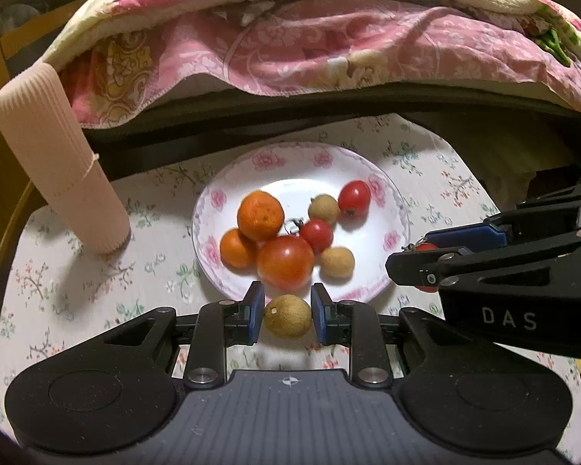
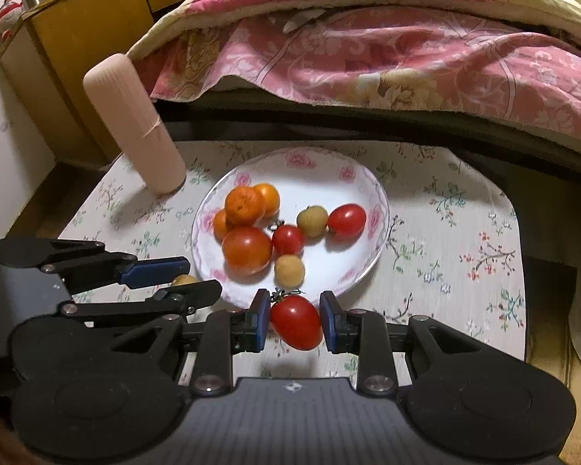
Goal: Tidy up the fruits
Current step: 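Carry the longan and red tomato over the white plate with both tools, then open both tools to drop the longan and red tomato onto the plate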
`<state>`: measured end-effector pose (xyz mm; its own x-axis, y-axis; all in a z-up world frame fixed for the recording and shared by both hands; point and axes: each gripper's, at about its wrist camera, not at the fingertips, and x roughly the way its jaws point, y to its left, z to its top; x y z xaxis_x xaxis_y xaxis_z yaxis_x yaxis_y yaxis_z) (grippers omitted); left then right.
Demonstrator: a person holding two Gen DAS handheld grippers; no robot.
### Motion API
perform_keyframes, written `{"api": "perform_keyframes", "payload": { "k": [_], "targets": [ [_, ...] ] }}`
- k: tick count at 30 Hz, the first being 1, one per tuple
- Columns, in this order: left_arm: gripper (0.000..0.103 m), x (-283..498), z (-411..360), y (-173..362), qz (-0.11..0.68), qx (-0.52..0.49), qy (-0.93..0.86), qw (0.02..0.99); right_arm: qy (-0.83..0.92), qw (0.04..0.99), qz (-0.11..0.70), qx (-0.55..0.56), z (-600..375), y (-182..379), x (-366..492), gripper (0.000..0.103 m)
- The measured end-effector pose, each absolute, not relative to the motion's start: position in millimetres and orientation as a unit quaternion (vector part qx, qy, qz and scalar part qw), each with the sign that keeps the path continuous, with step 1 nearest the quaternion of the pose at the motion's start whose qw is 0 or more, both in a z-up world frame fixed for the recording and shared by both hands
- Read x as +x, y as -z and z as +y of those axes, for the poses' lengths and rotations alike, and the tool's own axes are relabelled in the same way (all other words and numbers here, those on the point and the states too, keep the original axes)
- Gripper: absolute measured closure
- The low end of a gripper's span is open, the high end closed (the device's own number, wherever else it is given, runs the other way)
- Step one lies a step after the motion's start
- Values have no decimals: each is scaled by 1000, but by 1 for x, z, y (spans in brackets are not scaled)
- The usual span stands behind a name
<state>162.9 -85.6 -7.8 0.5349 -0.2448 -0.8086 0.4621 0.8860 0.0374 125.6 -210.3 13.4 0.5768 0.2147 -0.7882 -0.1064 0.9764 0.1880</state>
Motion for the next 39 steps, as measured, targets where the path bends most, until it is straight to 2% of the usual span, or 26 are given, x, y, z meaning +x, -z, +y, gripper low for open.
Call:
{"api": "perform_keyframes", "payload": {
  "k": [19,39],
  "targets": [
    [71,217,-96,16,430,111,188,876,-76,893,436,78,-225,-3,182,74],
    [71,225,-97,25,434,101,185,876,-71,888,444,98,-228,10,201,74]
  ]
}}
